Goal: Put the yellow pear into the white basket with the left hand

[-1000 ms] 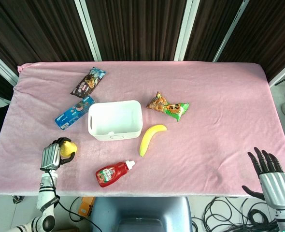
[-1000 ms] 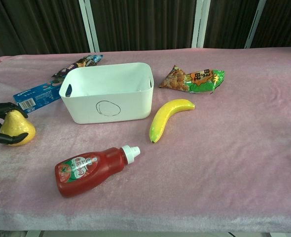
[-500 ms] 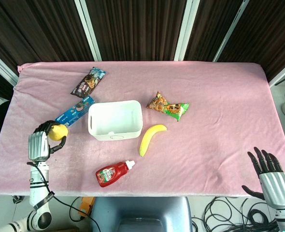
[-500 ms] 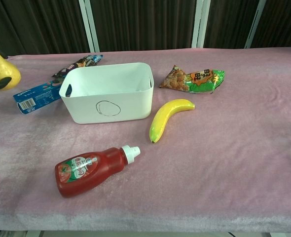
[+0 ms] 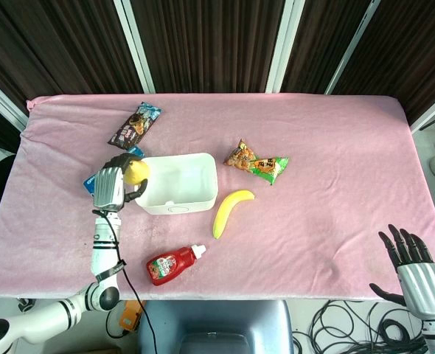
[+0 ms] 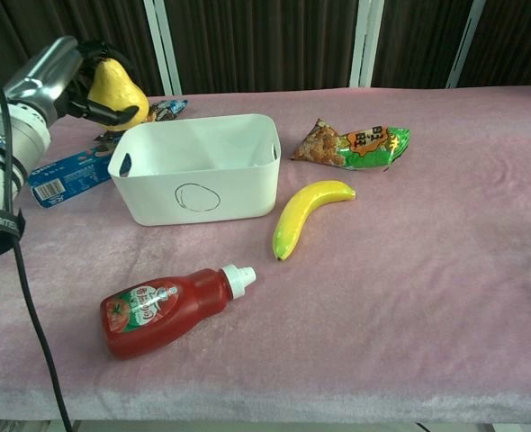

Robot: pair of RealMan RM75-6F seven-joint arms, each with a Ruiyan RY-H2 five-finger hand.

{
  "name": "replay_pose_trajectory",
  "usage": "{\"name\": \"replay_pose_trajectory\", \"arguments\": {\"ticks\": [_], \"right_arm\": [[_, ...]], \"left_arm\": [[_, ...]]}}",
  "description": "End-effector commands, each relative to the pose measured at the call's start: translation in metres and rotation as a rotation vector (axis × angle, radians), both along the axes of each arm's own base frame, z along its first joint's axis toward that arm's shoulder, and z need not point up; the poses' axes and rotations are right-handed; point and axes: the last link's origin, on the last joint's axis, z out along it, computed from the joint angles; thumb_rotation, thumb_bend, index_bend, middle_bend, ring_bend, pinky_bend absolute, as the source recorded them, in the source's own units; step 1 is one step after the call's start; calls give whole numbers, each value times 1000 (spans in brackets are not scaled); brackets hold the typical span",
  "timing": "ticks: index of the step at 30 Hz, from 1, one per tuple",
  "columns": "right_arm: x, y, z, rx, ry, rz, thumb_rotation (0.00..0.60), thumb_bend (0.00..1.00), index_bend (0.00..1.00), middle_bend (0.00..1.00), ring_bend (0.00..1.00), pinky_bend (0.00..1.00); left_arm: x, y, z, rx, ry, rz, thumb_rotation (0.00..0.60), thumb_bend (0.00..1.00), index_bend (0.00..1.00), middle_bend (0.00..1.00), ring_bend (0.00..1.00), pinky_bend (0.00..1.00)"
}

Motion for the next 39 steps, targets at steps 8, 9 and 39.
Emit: {"name": "replay_pose_trajectory", "arguments": {"ticks": [8,9,39], "right_arm": [[-1,0,-1,5,11,2,600,101,162,40,43,233],[-1,-1,-2,6,14,1,600,101,162,41,43,233],[1,3,-8,-3,17,43,600,101,85,40,43,233]], "left_arm": [[7,-12,-1,-43,-48,-32,600,309,0,0,0,261],[6,-13,1,-41,-50,-34,600,307,0,0,0,259],[-166,-210,134,-148,515,160,600,335,57,143,129,252]]}}
